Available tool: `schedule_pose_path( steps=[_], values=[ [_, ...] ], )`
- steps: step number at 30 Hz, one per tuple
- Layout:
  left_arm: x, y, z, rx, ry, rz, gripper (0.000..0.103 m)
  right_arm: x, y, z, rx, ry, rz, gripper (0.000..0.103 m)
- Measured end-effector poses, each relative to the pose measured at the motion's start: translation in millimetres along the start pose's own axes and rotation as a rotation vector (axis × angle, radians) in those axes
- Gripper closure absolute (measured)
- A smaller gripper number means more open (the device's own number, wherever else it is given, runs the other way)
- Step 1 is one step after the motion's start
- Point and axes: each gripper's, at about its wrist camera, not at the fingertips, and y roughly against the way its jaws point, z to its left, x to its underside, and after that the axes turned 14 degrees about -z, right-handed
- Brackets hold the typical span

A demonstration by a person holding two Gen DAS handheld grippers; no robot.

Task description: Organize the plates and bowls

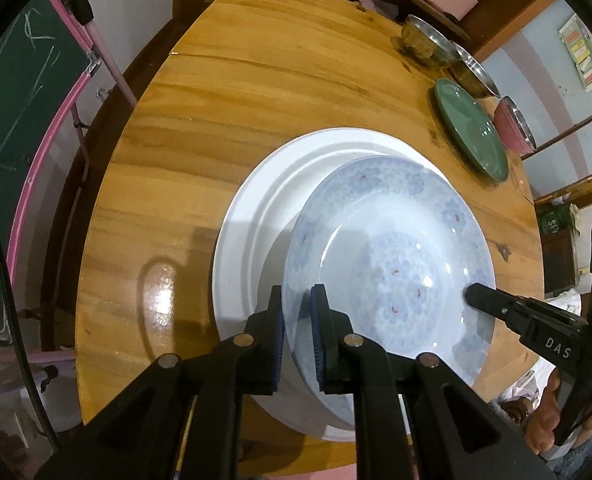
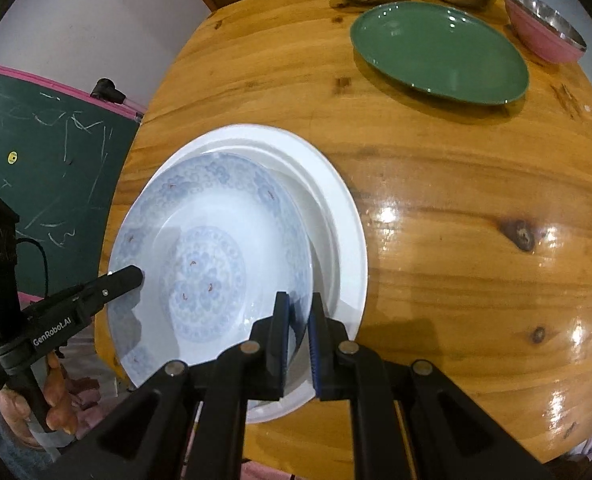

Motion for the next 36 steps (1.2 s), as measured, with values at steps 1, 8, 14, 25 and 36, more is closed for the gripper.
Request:
schedule_pose_path(
  steps=[1, 8, 14, 25, 36],
  values=[
    [-1, -1, 0, -0.001, 0.002, 0.001, 0.093, 1, 1, 0, 0.004, 0.004, -0.003, 0.094],
    [-2, -8, 2, -0.015, 0.010, 0.009, 0.093, 1, -8, -4, 0.001, -0.009, 0.016, 0.094],
    [-2, -12, 6, -0.013, 0.022, 0.007, 0.092, 1, -10, -1, 0.012, 0.011, 0.010, 0.094],
    [-2, -6, -2, -0.002, -0.013, -0.029, 0.063, 0, -9, 2, 0.023, 0.034, 0.013, 0.092],
    [-11, 27, -20, -0.002, -0.029, -0.124, 0.030, 0, 16, 16, 0.063, 0.116, -0.061, 0.060]
  ],
)
